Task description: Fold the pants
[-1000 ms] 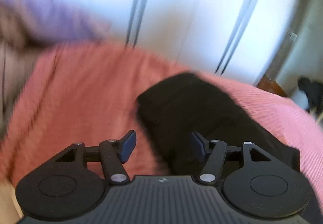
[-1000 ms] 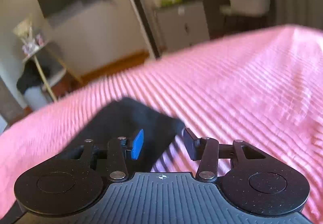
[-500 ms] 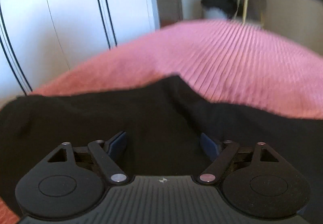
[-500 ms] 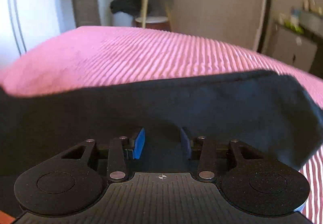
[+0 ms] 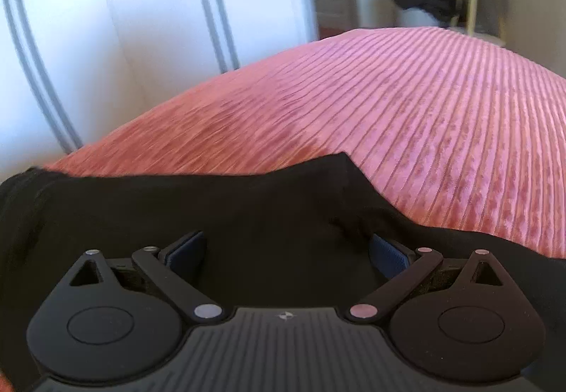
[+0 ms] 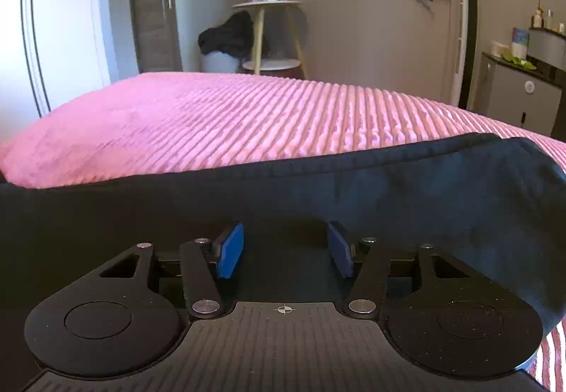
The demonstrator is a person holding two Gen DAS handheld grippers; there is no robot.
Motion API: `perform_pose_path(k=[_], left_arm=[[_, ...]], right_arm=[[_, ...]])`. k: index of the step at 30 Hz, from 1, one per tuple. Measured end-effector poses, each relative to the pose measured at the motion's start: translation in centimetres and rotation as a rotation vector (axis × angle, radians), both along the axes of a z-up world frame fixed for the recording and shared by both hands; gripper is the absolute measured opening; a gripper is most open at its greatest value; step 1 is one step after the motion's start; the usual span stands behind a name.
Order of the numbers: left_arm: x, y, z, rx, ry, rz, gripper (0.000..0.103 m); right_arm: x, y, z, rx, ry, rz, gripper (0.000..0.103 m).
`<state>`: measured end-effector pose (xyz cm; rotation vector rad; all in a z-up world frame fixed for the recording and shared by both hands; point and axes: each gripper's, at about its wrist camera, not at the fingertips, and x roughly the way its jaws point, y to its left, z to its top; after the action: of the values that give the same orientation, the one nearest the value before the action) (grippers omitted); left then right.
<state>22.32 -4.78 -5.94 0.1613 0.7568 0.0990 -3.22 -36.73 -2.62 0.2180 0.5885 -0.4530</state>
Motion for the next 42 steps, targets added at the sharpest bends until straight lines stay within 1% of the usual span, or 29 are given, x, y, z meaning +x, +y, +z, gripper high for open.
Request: perform_pose_path(k=[1,2,5,6,8,10,12,14,15,17,18,19,21,22,24,25,27,28,30,31,32,34,35,39,40,42], left_arm=[[-0.7,-0.3,0.5,-0.003,0.006,-0.001,0.098],[-1.8,-0.7,1.1,-0.024,0.006,-0.018,0.098],[-6.2,-2.7,2.5,-0.106,-0.004,-0.121,0.098],[-7.3,-3.5,2.7,-0.124,0.003,-0.156,0.098],[-9.0,-5.9,2.5,-0.152,0.046,-0.262,0.098],[-9.7,-8.2,1.6,-0.132,0.087,-0.323,0.099],[-9.8,-9.3,0.7,-0.091,0.085,-0.299,0.099],[-10.1,-9.3,0.9,-0.113,0.092,-0.244,0.099],[-10.5,-9.2,1.3,-0.129,0.104,-0.219,0.099],[-11.7,-8.9,1.9,-0.181,0.121,-0.231,0.099],[-12.6,-8.9,2.2,-0.194,0.123,-0.249,0.099],[-13.4,-9.1,2.4,-0.192,0.121,-0.257,0.099],[-14.8,-9.6,2.8,-0.181,0.109,-0.246,0.099],[-15.5,-9.8,3.0,-0.182,0.1,-0.242,0.099],[-16.5,-10.1,3.1,-0.177,0.096,-0.237,0.099],[-16.9,-10.2,3.2,-0.166,0.095,-0.23,0.099],[-17.4,-10.4,3.0,-0.141,0.078,-0.225,0.099],[-17.3,-10.5,2.9,-0.125,0.066,-0.226,0.099],[-17.0,-10.6,2.5,-0.113,0.048,-0.223,0.099],[-16.7,-10.6,2.3,-0.112,0.034,-0.214,0.099],[-16.5,-10.6,2.1,-0.113,0.027,-0.207,0.099],[-16.1,-10.5,1.7,-0.125,0.028,-0.202,0.099],[-15.8,-10.6,1.4,-0.13,0.035,-0.2,0.099],[-15.9,-10.8,1.3,-0.125,-0.006,-0.211,0.099],[-15.9,-10.9,1.2,-0.123,-0.016,-0.216,0.099],[-15.9,-11.1,1.2,-0.121,-0.017,-0.227,0.099]], right_arm=[[-0.1,-0.1,0.4,0.009,0.01,-0.006,0.058],[-0.2,-0.4,0.7,0.02,0.02,-0.022,0.058],[-0.9,-1.3,1.3,0.037,0.039,-0.094,0.058],[-0.9,-1.6,1.2,0.029,0.045,-0.108,0.058],[-0.6,-2.2,0.5,-0.022,0.055,-0.107,0.058],[-0.4,-3.1,0.2,-0.055,0.045,-0.124,0.059],[-0.8,-4.7,0.3,-0.023,0.011,-0.172,0.058],[-1.9,-6.5,0.8,0.017,-0.014,-0.262,0.051],[-3.0,-7.5,1.3,0.052,-0.036,-0.336,0.047],[-5.3,-9.4,2.1,0.141,-0.099,-0.439,0.05],[-6.2,-10.3,2.4,0.175,-0.122,-0.469,0.05],[-6.8,-11.0,2.6,0.192,-0.125,-0.485,0.051],[-7.2,-11.8,2.5,0.206,-0.117,-0.476,0.051],[-7.2,-11.9,2.4,0.203,-0.111,-0.474,0.049],[-6.3,-11.8,1.9,0.179,-0.063,-0.462,0.05],[-5.3,-11.4,1.7,0.135,-0.013,-0.451,0.05],[-3.8,-10.7,1.6,0.054,0.049,-0.401,0.049],[-3.1,-10.4,1.5,0.026,0.07,-0.371,0.044],[-1.9,-9.8,1.4,0.004,0.093,-0.297,0.038],[-1.2,-9.5,1.2,-0.009,0.118,-0.262,0.038],[-0.5,-9.1,0.8,-0.049,0.144,-0.242,0.038],[0.9,-9.0,0.1,-0.106,0.156,-0.227,0.038],[1.6,-9.3,-0.1,-0.115,0.157,-0.229,0.038],[3.6,-10.9,-0.3,-0.106,0.14,-0.263,0.04],[3.8,-11.1,-0.3,-0.1,0.131,-0.27,0.042],[3.7,-11.5,0.0,-0.075,0.113,-0.276,0.042]])
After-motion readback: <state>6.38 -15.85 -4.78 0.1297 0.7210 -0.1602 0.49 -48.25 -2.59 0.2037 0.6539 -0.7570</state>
